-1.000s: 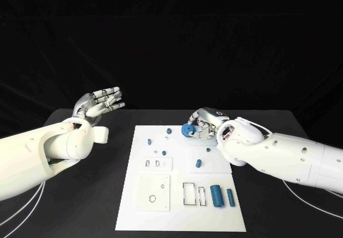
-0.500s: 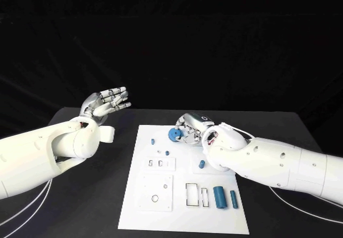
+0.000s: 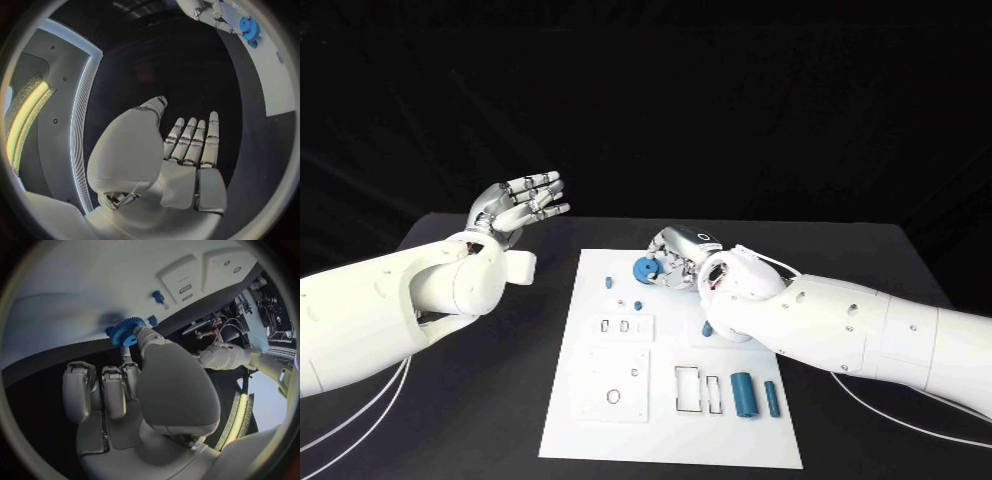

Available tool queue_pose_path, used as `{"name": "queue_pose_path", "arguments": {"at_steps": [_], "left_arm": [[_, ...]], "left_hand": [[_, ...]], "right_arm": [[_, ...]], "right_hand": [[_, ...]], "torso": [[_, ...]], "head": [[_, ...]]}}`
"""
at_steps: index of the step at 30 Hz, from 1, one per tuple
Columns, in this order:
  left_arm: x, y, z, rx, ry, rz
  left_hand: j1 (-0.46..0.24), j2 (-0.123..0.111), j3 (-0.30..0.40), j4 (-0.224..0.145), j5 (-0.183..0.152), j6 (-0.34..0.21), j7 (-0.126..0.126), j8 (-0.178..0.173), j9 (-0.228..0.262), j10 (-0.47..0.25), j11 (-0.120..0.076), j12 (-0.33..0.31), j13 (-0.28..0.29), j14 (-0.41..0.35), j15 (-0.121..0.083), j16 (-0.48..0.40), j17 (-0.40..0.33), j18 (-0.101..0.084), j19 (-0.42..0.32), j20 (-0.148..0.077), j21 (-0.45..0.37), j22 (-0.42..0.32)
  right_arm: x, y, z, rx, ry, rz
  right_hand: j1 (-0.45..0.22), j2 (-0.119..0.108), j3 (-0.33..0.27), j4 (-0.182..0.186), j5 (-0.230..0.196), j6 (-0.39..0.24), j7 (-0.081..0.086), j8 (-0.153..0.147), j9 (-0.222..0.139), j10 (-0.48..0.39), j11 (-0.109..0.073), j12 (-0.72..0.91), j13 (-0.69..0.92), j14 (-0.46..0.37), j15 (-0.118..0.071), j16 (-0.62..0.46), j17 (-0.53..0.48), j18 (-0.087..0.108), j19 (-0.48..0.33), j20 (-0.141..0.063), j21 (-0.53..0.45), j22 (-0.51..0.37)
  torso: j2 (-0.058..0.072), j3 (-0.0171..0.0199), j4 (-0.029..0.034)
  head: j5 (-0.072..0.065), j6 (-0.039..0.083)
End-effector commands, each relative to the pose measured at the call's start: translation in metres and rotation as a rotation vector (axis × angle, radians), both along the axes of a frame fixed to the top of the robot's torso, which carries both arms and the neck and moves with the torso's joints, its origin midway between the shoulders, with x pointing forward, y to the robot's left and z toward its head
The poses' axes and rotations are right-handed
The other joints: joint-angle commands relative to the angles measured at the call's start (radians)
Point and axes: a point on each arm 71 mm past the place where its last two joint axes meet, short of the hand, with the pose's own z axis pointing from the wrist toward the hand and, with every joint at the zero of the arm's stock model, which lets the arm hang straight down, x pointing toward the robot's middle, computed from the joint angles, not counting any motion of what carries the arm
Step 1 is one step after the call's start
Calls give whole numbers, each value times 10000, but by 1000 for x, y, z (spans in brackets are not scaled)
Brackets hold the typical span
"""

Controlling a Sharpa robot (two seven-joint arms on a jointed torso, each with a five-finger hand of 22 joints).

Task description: Assemble the parts on the task board

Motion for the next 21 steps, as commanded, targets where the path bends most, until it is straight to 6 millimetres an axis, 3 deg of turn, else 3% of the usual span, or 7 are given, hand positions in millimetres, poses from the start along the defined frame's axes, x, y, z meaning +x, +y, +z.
{"name": "queue_pose_path", "arguments": {"at_steps": [1, 7, 21], "left_arm": [[0, -2, 2, -99, -124, -164], [1, -2, 2, -108, -115, -195], [1, -4, 2, -130, -89, -267]], "left_hand": [[95, -18, -14, -47, 13, -51, 1132, -36, -17, -59, 4, -34, -10, -74, 22, -31, -10, -103, 94, -24, 10, 7], [94, -18, -15, -46, 13, -51, 1140, -38, -18, -36, 6, -31, -8, -77, 24, -31, -14, -102, 109, -24, 12, 8], [98, -16, -13, -50, 15, -51, 1151, -40, -19, -20, 11, -25, -4, -85, 27, -32, -23, -103, 113, -24, 11, 8]], "right_arm": [[1, 3, -3, -140, 130, 64], [2, 6, -10, -251, 160, 71], [8, 8, -17, -441, 47, -57]], "right_hand": [[-49, -2, 48, 4, 21, 117, -97, 37, 26, 44, -4, 30, 760, 932, -58, 43, 2059, -102, 122, 12, -11, 1390], [-63, -17, 80, -1, 21, 101, -90, 26, 22, 34, 1, 19, 749, 931, -54, 41, 2054, -97, 110, 15, -28, 1376], [-94, -51, 143, -8, 19, 66, -75, 4, 12, 12, 13, -5, 728, 930, -45, 39, 2048, -94, 101, 22, -41, 1370]], "torso": [[7, 9, 8], [18, 8, 31], [12, 13, 5]], "head": [[-21, 4], [-12, -5], [15, -61]]}}
